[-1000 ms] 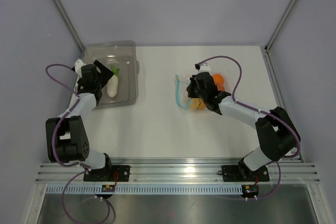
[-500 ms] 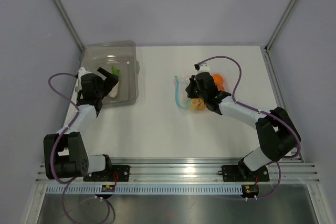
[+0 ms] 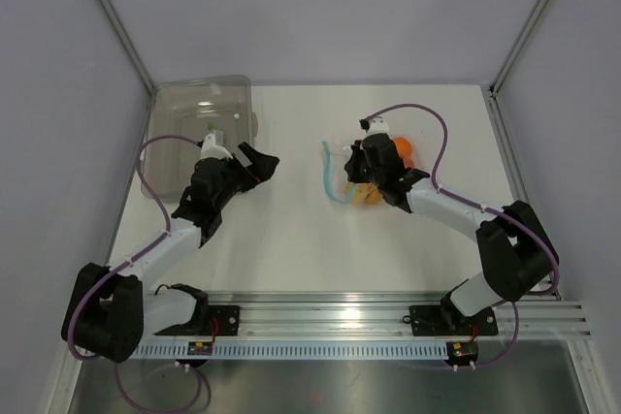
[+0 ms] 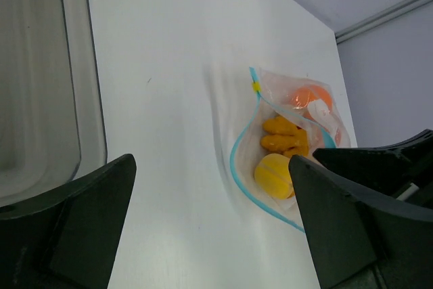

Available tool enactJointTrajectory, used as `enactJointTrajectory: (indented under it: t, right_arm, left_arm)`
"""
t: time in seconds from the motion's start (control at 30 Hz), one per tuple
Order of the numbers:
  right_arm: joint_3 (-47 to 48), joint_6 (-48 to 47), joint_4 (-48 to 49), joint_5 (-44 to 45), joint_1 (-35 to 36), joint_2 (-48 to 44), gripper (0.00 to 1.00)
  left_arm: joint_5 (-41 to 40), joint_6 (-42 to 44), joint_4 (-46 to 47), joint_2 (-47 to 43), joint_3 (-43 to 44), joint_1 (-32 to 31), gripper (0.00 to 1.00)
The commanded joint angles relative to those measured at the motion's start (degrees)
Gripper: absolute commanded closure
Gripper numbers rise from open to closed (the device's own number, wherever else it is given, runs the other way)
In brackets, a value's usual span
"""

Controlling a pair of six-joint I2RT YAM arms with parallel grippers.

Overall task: Open the zip-top bag and remove the fake food
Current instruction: Place the fake vegetable in the bin, then pick up the fake fruit from the zipper food storage bag.

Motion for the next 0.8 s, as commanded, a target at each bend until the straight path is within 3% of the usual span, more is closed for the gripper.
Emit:
enactJointTrajectory:
  t: [0.0, 0.13, 0.43, 0.77]
  right_arm:
    - [2.01, -0.95, -0.19, -0.27, -0.23, -2.99, 1.0]
    - [2.8, -0.77, -0.63, -1.07, 0.39, -2.56, 1.0]
    - [4.29, -1.38, -1.51, 1.65, 6.01, -2.82, 1.0]
    - [4.03, -0.42, -0.72, 1.57, 7.86, -3.88, 1.0]
  left_arm:
    - [3.42, 1.38, 10.47, 3.99, -1.34, -0.2, 0.01]
    - [7.73, 2.43, 13.99, 8.56, -0.29, -1.33, 0.01]
    - [6.16, 4.9, 13.47, 10.5, -0.55, -6.52, 0.03]
    - [11.6, 0.07, 20.67, 17.88, -0.81, -7.67, 0.23]
